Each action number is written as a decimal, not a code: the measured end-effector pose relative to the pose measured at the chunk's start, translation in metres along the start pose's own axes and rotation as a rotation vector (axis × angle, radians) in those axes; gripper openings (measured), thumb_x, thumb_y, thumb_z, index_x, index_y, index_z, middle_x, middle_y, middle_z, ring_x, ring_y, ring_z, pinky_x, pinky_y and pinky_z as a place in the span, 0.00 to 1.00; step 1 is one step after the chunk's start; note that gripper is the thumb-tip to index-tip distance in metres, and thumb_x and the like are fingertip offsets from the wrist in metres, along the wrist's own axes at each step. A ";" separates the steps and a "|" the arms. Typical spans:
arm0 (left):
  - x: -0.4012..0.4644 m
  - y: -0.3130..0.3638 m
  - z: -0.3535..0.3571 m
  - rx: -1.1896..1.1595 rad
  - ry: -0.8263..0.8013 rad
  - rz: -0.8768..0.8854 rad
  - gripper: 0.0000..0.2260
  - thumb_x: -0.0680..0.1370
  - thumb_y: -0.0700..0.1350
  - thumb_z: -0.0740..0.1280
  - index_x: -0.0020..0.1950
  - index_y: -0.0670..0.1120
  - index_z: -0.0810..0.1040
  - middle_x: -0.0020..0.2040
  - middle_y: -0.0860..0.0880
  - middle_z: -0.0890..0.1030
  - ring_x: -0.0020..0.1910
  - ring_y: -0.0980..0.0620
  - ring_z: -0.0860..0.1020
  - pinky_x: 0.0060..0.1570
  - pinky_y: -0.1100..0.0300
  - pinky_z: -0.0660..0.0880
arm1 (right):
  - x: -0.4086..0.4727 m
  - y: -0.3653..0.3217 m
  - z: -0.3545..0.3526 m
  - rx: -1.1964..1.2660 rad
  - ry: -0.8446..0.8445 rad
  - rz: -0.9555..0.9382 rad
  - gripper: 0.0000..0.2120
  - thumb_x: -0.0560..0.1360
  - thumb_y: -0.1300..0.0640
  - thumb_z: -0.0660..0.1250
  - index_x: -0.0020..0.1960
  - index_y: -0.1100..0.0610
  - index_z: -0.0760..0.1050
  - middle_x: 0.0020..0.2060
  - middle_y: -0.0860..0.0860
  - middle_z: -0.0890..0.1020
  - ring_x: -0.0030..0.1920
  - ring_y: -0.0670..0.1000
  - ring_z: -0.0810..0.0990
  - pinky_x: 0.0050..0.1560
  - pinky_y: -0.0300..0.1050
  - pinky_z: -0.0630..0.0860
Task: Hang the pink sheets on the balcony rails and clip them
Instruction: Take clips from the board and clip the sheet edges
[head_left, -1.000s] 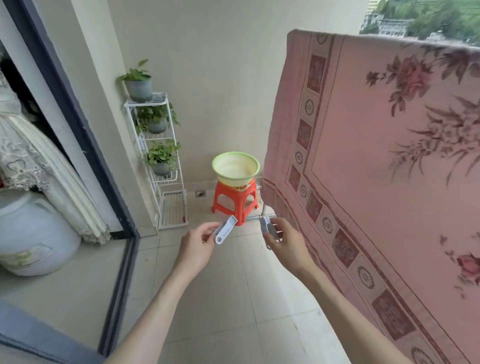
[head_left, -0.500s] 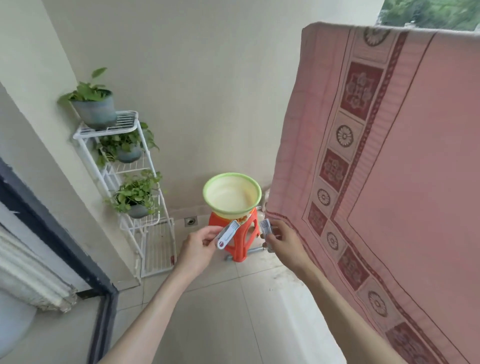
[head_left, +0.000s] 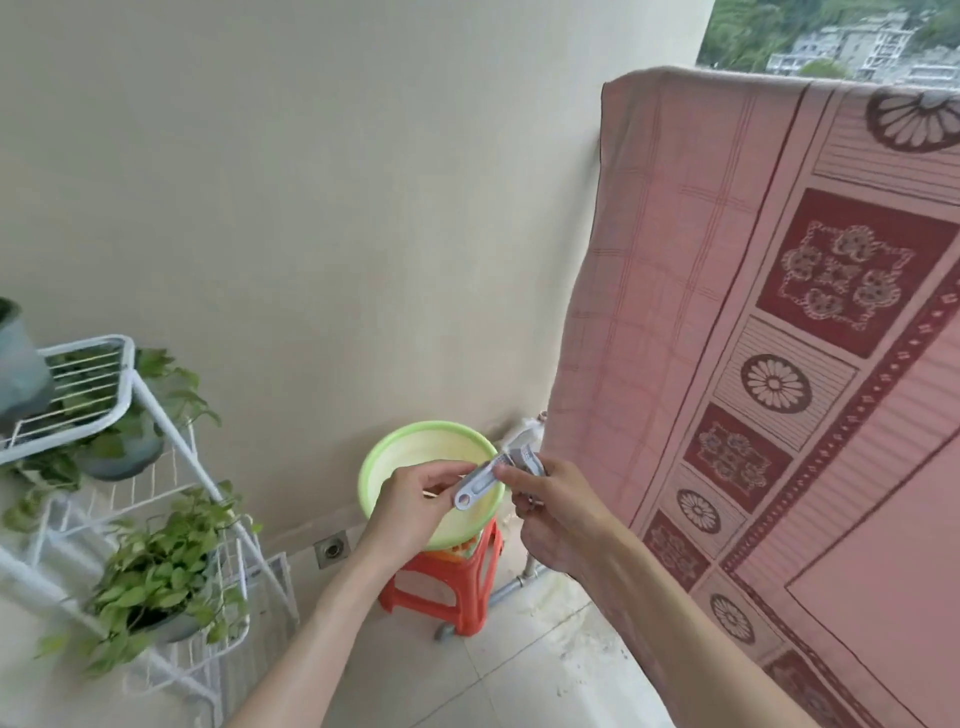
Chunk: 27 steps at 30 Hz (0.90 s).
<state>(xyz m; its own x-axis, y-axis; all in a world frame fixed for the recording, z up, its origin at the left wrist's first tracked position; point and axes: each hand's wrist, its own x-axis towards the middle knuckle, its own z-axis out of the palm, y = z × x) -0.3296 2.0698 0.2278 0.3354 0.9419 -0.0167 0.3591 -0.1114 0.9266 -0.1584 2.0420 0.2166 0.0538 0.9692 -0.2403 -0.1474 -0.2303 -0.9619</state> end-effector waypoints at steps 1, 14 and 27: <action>0.020 -0.003 -0.008 -0.002 -0.031 0.018 0.13 0.73 0.40 0.68 0.45 0.60 0.81 0.36 0.65 0.82 0.43 0.66 0.79 0.43 0.71 0.71 | 0.017 -0.004 0.004 0.016 0.034 0.000 0.07 0.71 0.62 0.71 0.35 0.56 0.78 0.25 0.47 0.68 0.25 0.45 0.64 0.27 0.35 0.63; 0.230 0.013 -0.027 -0.002 -0.563 0.166 0.09 0.72 0.39 0.70 0.50 0.51 0.80 0.45 0.52 0.83 0.44 0.56 0.77 0.41 0.72 0.70 | 0.142 -0.056 -0.018 -0.168 0.462 -0.095 0.03 0.71 0.57 0.71 0.40 0.56 0.78 0.25 0.46 0.71 0.27 0.45 0.68 0.30 0.35 0.65; 0.335 0.070 0.025 -0.200 -0.539 0.225 0.08 0.69 0.38 0.73 0.46 0.45 0.80 0.41 0.50 0.80 0.40 0.58 0.77 0.40 0.68 0.72 | 0.203 -0.082 -0.070 -0.010 0.496 -0.227 0.05 0.72 0.57 0.70 0.37 0.51 0.78 0.27 0.49 0.71 0.29 0.49 0.67 0.34 0.41 0.67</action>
<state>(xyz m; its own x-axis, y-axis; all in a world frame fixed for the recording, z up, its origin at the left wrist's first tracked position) -0.1708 2.3700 0.2775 0.7960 0.6034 0.0484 0.0755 -0.1782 0.9811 -0.0661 2.2513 0.2371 0.5429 0.8379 -0.0569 -0.0684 -0.0234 -0.9974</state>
